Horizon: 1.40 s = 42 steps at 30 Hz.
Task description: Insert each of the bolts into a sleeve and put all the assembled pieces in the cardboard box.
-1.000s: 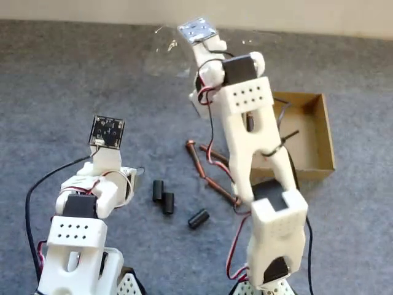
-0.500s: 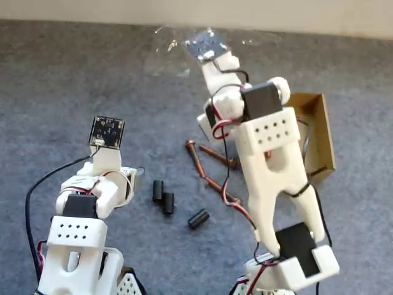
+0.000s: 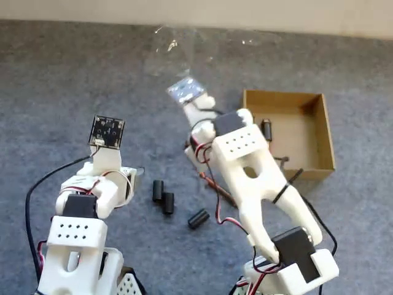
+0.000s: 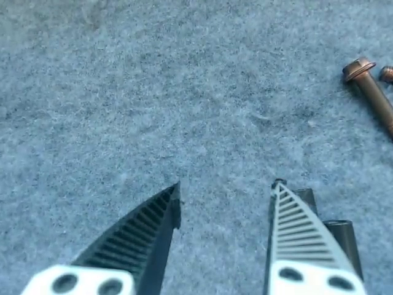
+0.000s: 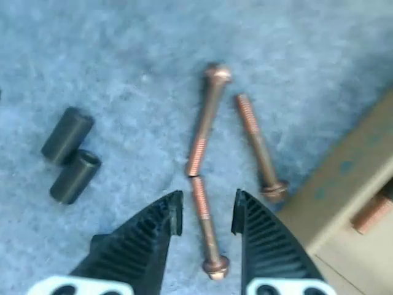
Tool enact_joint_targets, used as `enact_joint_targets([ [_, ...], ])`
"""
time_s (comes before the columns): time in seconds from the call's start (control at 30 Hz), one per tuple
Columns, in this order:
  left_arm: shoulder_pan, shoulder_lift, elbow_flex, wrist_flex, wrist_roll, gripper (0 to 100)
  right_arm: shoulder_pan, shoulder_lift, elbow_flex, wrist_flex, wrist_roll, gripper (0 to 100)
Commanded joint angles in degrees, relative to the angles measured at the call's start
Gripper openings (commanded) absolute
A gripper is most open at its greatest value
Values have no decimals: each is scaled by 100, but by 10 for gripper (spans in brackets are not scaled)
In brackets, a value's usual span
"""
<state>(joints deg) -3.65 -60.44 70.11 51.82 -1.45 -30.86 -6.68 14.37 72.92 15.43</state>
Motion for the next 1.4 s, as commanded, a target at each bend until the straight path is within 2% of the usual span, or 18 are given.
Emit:
enact_joint_targets([
  [0.0, -48, -13, -84, -132, -26, 220, -303, -207, 4, -233, 79, 123],
  [0.3, -48, -13, -84, -132, -44, 220, -453, 418, -286, -347, 70, 123],
  [0.5, -66, -13, -84, -132, -53, 220, -462, 778, -787, -295, -536, 123],
  [0.67, -488, -13, -110, -158, -53, 220, -453, 1015, -804, -338, -536, 123],
  [0.8, -558, -13, -92, -290, -53, 220, -453, 1332, -840, -347, -527, 123],
  [1.37, -576, -13, -92, -308, -53, 220, -295, 1921, -857, -1473, -527, 123],
])
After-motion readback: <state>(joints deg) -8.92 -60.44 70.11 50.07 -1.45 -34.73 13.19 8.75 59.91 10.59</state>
